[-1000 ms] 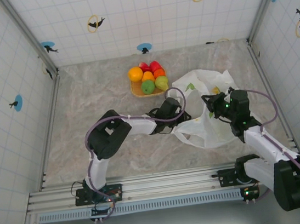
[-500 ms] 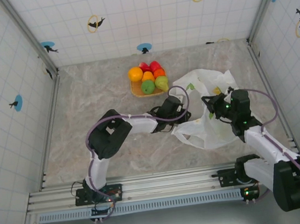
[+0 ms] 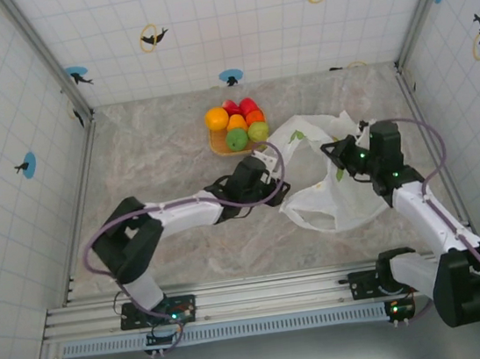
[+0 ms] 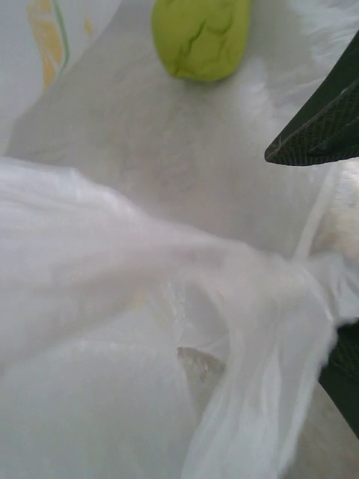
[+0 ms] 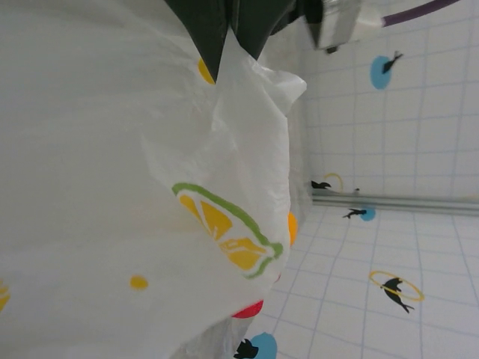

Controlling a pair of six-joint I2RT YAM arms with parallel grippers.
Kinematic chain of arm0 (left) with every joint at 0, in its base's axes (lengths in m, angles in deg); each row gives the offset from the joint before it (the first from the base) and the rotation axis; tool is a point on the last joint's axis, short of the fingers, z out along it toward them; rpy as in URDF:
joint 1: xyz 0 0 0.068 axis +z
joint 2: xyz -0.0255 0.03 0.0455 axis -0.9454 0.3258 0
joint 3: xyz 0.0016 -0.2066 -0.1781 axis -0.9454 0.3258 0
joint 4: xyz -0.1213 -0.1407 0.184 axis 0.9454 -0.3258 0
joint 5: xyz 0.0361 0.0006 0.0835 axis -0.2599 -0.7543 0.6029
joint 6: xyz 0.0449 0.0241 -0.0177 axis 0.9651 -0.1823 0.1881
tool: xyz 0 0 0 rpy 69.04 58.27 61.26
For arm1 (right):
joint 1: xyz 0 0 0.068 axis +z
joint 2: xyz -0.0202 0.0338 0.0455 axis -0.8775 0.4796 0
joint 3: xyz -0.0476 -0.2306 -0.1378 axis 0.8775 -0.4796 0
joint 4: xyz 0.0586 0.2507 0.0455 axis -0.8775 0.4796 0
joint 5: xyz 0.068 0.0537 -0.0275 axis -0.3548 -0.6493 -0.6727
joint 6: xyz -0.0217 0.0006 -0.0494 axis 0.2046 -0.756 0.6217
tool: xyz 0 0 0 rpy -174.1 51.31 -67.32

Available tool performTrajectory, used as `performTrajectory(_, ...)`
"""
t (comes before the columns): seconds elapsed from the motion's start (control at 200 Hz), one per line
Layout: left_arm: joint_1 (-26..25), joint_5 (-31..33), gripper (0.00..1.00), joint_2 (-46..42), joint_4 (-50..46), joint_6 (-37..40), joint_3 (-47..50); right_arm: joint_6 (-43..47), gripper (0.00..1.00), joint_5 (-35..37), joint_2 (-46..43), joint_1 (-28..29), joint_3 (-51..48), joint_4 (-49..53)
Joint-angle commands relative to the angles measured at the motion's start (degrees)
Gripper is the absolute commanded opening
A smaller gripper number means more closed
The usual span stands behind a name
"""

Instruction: Place the fruits into the plastic bag

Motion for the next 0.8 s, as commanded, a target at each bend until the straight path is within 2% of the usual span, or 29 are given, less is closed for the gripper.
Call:
performTrajectory(0.0, 4.0, -7.5, 0.55, -6.1, -3.6, 4.0, 1.9, 10.6, 0.00, 1.0, 1.8, -0.2, 3.0, 10.2)
performTrajectory(0.14, 10.4, -22.6, 0.61, -9.8, -9.5, 8.7, -0.3, 9.5, 0.00, 1.2, 2.9, -0.1, 2.2, 7.5)
performTrajectory(0.22, 13.8, -25.4, 0.64, -11.4, -9.7, 8.6, -0.8, 7.8, 0.00, 1.0, 3.1, 0.0, 1.1, 5.0)
performTrajectory(0.33, 18.6, -20.3, 0.71, -13.2, -5.4, 3.0, -0.4, 6.1, 0.00, 0.9, 3.3, 0.3, -0.2, 2.3)
performTrajectory(0.4, 20.4, -11.9, 0.75, -11.9, -5.4, 0.7, -0.9, 5.6, 0.00, 0.9, 3.5, 0.5, -0.8, 1.3)
performTrajectory(0.545, 20.7, 2.8, 0.79, -4.6, -11.9, 2.6, -10.5, 5.2, 0.00, 0.8, 3.7, 0.6, -1.3, 0.2)
performTrajectory(0.63, 21.1, 5.5, 0.83, 0.3, -13.8, 3.1, -14.8, 5.1, 0.00, 0.7, 3.7, 0.6, -1.1, 0.0)
performTrajectory(0.796, 21.3, 7.3, 0.86, 8.4, -16.7, 3.4, -22.1, 4.8, 0.00, 0.9, 3.7, 0.6, -1.3, -0.7)
